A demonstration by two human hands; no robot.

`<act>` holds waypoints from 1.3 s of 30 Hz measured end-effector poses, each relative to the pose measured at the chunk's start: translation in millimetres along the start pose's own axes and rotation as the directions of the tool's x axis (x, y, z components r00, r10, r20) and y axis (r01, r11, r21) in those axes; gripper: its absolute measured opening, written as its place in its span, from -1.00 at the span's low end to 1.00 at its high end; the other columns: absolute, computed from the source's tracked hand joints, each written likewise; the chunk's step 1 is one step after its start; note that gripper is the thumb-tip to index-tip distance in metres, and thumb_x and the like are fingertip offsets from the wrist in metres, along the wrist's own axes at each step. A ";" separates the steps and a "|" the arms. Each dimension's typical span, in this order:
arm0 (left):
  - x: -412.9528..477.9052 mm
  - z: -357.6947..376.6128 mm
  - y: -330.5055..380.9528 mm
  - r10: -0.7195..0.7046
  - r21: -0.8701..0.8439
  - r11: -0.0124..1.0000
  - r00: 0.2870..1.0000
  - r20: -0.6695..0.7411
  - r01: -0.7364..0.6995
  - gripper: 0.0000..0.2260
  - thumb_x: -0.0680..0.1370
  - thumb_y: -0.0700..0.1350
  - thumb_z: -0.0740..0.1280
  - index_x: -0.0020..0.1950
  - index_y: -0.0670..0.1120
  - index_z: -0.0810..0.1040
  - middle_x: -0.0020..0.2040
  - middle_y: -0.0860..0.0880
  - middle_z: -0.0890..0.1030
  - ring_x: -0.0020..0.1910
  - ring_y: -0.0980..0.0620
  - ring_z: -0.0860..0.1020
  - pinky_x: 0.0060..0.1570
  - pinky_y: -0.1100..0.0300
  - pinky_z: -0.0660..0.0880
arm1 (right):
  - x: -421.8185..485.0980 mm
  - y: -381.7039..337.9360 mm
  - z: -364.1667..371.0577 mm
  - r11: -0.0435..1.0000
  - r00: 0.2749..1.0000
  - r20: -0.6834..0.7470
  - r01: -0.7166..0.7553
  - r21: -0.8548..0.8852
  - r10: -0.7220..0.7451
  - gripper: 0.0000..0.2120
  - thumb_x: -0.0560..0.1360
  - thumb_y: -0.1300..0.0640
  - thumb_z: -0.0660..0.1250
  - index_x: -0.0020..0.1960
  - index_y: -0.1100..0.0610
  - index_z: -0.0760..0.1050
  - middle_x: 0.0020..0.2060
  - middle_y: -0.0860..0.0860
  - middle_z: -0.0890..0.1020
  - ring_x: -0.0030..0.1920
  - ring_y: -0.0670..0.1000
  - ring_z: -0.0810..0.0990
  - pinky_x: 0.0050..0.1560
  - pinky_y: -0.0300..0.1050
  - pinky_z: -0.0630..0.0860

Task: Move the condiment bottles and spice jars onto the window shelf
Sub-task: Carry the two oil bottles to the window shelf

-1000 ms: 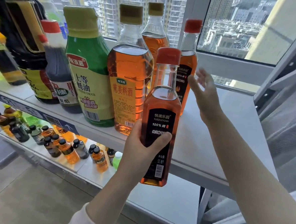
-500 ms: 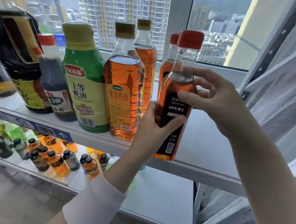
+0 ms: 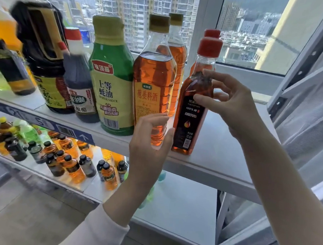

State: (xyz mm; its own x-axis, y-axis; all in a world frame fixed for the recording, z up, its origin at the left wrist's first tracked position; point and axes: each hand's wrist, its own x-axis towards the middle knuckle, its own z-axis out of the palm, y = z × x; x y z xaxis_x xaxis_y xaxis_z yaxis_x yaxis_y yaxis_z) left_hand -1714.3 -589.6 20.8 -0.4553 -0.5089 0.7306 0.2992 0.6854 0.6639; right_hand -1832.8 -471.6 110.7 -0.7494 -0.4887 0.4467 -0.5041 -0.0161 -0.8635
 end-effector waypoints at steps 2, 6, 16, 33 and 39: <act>0.8 -2.5 -1.3 -0.003 0.014 1.000 1.000 -0.002 0.003 -0.86 0.51 -0.13 0.29 0.05 -0.11 0.51 0.03 0.03 0.52 0.03 0.09 0.52 -0.01 0.30 0.49 | 2.0 -0.3 2.2 1.000 1.000 0.003 0.005 -0.010 -0.005 -0.52 0.17 0.02 0.56 0.05 -0.18 0.53 -0.11 -0.08 0.61 -0.12 -0.03 0.59 0.09 0.00 0.57; 4.0 -4.7 -3.9 -0.022 0.040 0.999 1.000 -0.020 0.023 -0.85 0.50 -0.15 0.29 0.05 -0.14 0.52 0.01 0.01 0.53 -0.03 0.12 0.51 -0.04 0.40 0.45 | 5.1 0.1 6.7 1.000 1.000 0.013 0.010 -0.027 -0.010 -0.55 0.26 0.13 0.55 0.08 -0.14 0.52 -0.13 -0.14 0.59 -0.13 -0.03 0.57 0.08 -0.02 0.56; 10.7 -1.0 2.1 -0.003 0.045 0.999 1.000 0.012 0.003 -0.81 0.51 -0.14 0.28 0.10 -0.14 0.49 0.02 0.03 0.50 -0.02 0.15 0.50 -0.01 0.32 0.49 | 7.6 4.6 11.2 1.000 1.000 0.023 0.007 -0.029 -0.006 -0.55 0.29 0.11 0.54 0.12 -0.12 0.50 -0.11 -0.11 0.59 -0.09 -0.03 0.56 0.08 -0.08 0.54; 32.5 7.9 27.3 0.091 -0.014 0.996 0.994 -0.053 -0.092 -0.84 0.53 -0.19 0.26 0.06 -0.21 0.50 0.05 0.03 0.51 0.07 0.00 0.53 0.03 0.24 0.50 | 11.9 58.4 31.1 0.840 0.844 -0.232 -0.373 0.394 0.484 -0.44 0.60 -0.19 -0.14 0.49 0.07 0.13 0.46 -0.02 0.26 0.46 -0.02 0.21 0.40 -0.07 0.13; 35.3 8.0 30.7 0.048 -0.040 0.998 0.997 -0.067 -0.051 -0.85 0.52 -0.16 0.25 0.07 -0.13 0.49 0.05 0.01 0.54 0.08 0.02 0.53 0.03 0.30 0.46 | 12.9 59.9 44.3 0.829 0.861 -0.180 -0.370 0.418 0.475 -0.48 0.61 -0.16 -0.18 0.36 0.03 0.35 -0.21 -0.29 0.42 -0.26 -0.38 0.40 0.11 -0.24 0.25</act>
State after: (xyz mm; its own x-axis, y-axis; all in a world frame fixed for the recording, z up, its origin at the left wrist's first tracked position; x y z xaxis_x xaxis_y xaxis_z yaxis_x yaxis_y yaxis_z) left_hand -1727.9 -582.3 65.7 -0.3836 -0.5090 0.7705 0.3550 0.6890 0.6319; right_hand -1853.6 -517.6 54.4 -0.9622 -0.2717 0.0163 0.0391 -0.1973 -0.9796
